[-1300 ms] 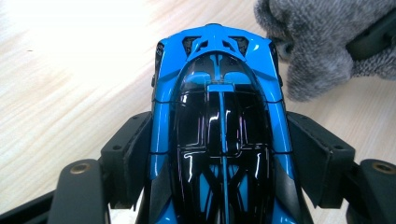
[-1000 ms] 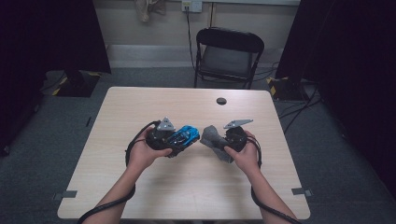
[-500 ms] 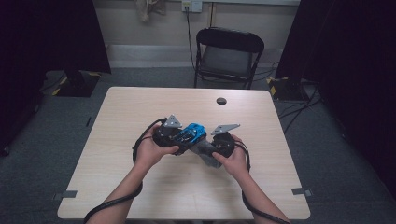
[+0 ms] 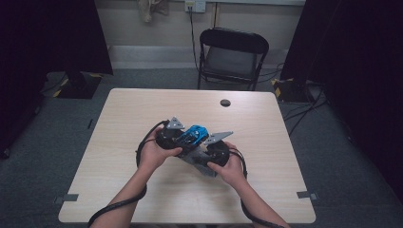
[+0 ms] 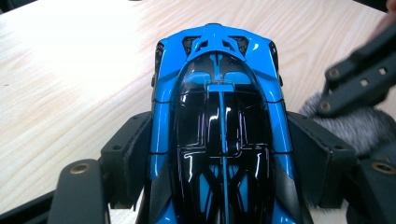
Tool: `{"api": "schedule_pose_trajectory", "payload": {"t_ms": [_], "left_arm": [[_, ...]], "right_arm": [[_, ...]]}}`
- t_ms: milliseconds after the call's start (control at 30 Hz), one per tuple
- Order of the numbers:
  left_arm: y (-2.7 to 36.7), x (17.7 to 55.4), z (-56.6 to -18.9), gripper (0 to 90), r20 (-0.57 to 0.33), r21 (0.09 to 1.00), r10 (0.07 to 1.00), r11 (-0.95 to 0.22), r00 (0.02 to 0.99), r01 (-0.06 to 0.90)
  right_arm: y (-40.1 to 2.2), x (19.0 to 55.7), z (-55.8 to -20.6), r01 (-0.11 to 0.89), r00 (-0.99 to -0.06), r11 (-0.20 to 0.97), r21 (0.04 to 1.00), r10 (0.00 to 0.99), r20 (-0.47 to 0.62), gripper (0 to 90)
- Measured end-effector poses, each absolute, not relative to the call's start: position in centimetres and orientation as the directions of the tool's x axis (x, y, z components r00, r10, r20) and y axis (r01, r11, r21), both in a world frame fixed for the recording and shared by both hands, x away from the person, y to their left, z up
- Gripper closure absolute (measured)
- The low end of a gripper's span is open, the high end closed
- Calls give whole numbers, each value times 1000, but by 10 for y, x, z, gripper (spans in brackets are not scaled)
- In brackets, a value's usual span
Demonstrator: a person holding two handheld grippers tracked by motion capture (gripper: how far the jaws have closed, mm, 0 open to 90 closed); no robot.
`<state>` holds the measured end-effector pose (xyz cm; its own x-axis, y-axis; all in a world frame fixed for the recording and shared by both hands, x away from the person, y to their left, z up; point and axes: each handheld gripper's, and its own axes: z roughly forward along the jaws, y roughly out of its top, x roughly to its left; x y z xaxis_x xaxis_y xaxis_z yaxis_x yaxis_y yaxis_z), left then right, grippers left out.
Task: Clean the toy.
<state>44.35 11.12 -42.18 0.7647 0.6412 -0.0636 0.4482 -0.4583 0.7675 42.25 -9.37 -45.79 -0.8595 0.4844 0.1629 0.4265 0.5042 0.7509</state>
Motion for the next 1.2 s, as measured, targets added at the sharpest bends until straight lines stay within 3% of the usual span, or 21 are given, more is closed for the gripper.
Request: {"api": "schedule_pose_trajectory", "payload": {"t_ms": [633, 1200], "left_arm": [[105, 448, -411, 281, -54, 775, 651, -451, 758, 443], [114, 438, -420, 281, -92, 759, 636, -452, 766, 468]], "right_arm": [[-81, 414, -464, 394, -896, 524, 755, 402, 188, 723], [-116, 440, -456, 492, -777, 419, 763, 606, 167, 724]]}}
